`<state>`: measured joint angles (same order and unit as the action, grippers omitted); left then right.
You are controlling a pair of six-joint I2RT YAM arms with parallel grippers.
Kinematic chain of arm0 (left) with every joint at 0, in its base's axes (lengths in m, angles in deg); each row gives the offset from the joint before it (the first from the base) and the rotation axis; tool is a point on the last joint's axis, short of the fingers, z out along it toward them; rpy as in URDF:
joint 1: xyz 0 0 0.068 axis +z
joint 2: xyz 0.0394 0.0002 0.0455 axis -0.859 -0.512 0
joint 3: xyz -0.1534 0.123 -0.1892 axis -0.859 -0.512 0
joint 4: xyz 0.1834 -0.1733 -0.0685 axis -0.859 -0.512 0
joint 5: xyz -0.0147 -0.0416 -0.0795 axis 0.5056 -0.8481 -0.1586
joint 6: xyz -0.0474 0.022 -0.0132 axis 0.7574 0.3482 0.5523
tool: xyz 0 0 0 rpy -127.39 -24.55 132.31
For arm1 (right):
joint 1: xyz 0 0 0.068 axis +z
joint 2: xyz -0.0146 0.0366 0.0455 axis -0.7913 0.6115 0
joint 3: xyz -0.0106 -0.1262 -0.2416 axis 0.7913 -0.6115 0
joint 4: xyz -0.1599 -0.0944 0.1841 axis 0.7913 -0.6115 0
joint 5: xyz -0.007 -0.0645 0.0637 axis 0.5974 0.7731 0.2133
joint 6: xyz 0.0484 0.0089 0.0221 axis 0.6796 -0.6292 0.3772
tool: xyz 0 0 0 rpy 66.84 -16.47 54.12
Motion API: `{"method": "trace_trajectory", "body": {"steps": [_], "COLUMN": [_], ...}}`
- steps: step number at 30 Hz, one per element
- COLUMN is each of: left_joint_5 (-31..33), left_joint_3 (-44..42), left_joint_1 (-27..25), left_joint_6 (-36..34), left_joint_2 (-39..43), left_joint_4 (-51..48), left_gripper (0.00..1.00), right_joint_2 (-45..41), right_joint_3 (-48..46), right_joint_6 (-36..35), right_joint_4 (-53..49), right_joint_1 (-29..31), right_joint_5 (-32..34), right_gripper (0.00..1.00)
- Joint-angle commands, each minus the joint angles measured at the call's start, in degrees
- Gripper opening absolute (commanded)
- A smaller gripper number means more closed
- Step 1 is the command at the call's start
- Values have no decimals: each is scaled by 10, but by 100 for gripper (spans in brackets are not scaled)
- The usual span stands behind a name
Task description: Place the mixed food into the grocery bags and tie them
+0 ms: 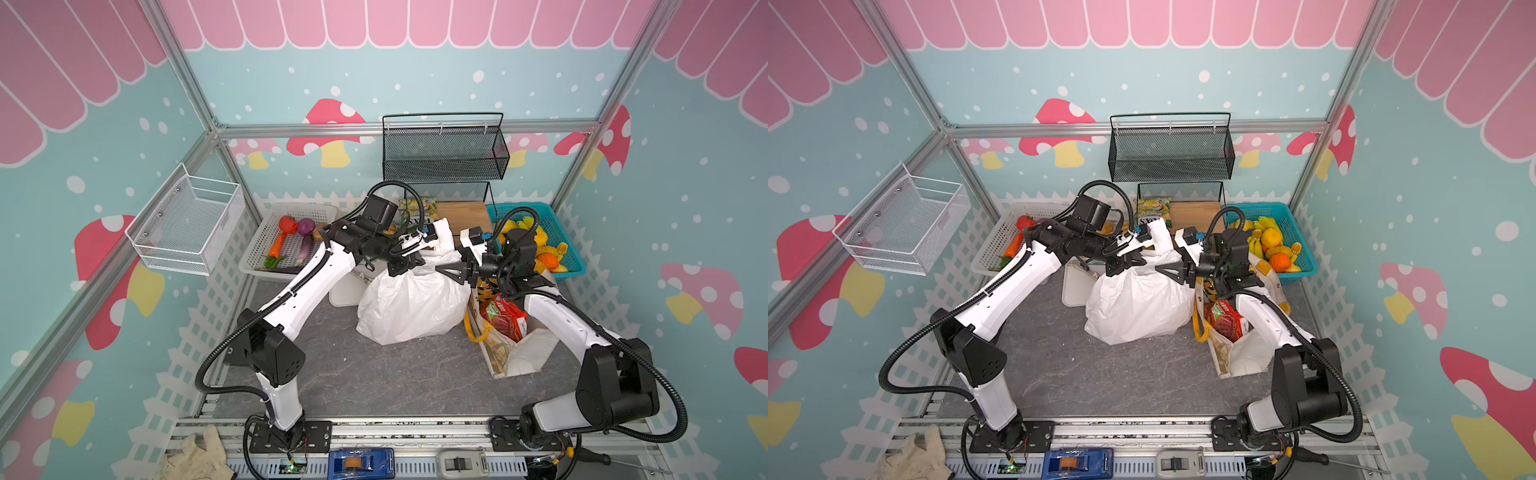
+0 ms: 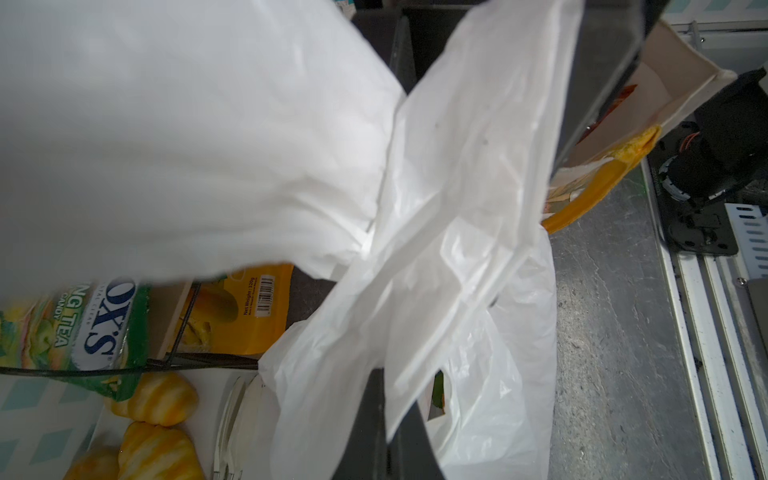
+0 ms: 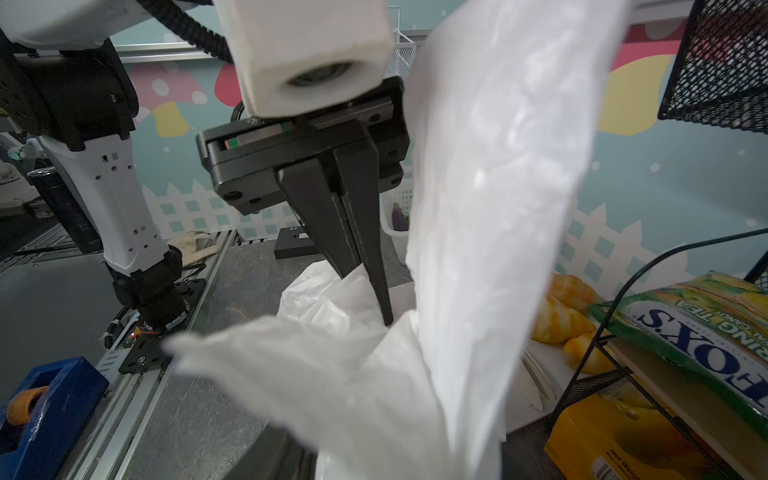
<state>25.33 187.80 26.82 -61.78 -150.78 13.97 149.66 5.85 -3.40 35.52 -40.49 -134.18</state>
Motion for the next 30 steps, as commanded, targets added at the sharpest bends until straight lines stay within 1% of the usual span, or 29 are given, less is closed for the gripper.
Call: {"method": "trace_trajectory", "body": {"steps": [1, 2, 5, 10, 11, 12, 15, 16, 17, 20, 21, 23, 25, 30], "left_joint_5": [-2, 0, 3, -6, -11, -25, -82, -98, -109, -142, -154, -179, -181, -186], "left_joint_3": [23, 23, 23, 23, 23, 22, 14, 5, -5, -34, -36, -26, -1, 51], "left_joint_1": [-4, -4, -3, 3, 7, 13, 33, 39, 42, 47, 47, 46, 37, 18], "left_joint_6": [-7, -7, -7, -4, -1, 3, 32, 57, 83, 178, 220, 277, 322, 350], "left_joint_2": [-9, -9, -8, -1, 1, 5, 21, 29, 36, 52, 52, 42, 25, -18], "left_joint_4": [-20, -21, -21, -22, -21, -21, -4, 11, 35, 119, 142, 172, 188, 188], "left_gripper": [0, 0, 0, 0, 1, 7, 36, 44, 48, 54, 57, 60, 61, 61], "right_joint_2": [-6, -6, -11, -19, -21, -25, -37, -40, -42, -47, -47, -44, -42, -39], "right_joint_3": [14, 13, 8, 0, -4, -9, -27, -32, -37, -55, -58, -59, -59, -56], "right_joint_6": [-1, -1, -4, 0, 2, 3, 7, 11, 14, 28, 29, 28, 26, 31], "right_joint_4": [14, 12, 12, 12, 13, 13, 16, 20, 26, 53, 56, 56, 55, 57], "right_joint_1": [5, 5, 5, 5, 5, 5, 5, 5, 5, 8, 10, 15, 20, 31], "right_joint_5": [-11, -9, 14, 44, 48, 64, 71, 64, 58, 42, 35, 34, 34, 43], "right_gripper": [44, 42, 30, 7, 4, 2, 0, 0, 0, 0, 0, 0, 0, 0]}}
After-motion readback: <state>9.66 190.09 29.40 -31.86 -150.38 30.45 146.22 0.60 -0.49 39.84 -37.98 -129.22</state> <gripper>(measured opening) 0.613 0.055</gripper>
